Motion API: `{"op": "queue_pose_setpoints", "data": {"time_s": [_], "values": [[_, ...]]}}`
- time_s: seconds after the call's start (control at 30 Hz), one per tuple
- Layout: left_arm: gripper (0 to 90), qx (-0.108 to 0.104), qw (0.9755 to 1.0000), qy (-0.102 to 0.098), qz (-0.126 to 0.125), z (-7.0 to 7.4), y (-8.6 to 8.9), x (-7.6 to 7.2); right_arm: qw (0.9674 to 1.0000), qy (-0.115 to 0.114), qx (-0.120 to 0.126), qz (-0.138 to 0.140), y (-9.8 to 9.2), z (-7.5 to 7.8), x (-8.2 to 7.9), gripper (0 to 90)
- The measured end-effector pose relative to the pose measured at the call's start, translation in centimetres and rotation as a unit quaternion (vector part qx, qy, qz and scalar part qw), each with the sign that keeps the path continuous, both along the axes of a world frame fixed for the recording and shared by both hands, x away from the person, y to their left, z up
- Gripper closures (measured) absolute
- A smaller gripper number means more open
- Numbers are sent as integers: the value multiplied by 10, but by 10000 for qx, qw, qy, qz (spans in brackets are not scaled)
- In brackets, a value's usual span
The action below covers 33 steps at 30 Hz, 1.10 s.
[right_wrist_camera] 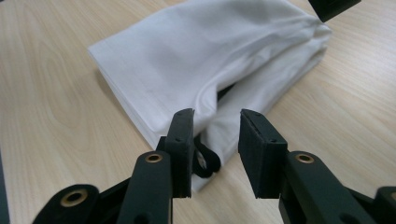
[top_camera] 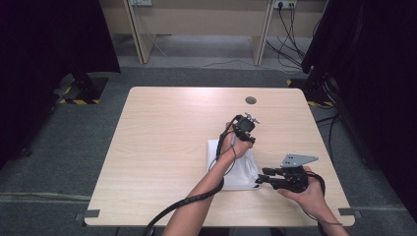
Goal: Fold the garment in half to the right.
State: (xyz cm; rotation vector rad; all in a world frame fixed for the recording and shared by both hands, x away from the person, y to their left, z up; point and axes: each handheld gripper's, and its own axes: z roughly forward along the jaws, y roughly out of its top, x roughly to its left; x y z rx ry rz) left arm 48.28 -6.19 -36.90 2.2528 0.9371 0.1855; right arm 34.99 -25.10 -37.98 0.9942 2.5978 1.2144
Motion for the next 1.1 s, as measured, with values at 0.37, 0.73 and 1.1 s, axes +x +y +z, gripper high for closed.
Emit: {"op": "queue_pose_setpoints", "data": {"time_s": [0.37,0.73,1.1], "values": [[709,140,9999,3,89,-4,13,0,9998,112,61,146,18,-2,3,622],[705,315,9995,76,-10,-16,9,-2,9993,211,-268,162,19,-11,2,834],[691,379,9992,59,-147,-20,-3,-4,9989,159,-368,227,13,-4,-3,838]]}}
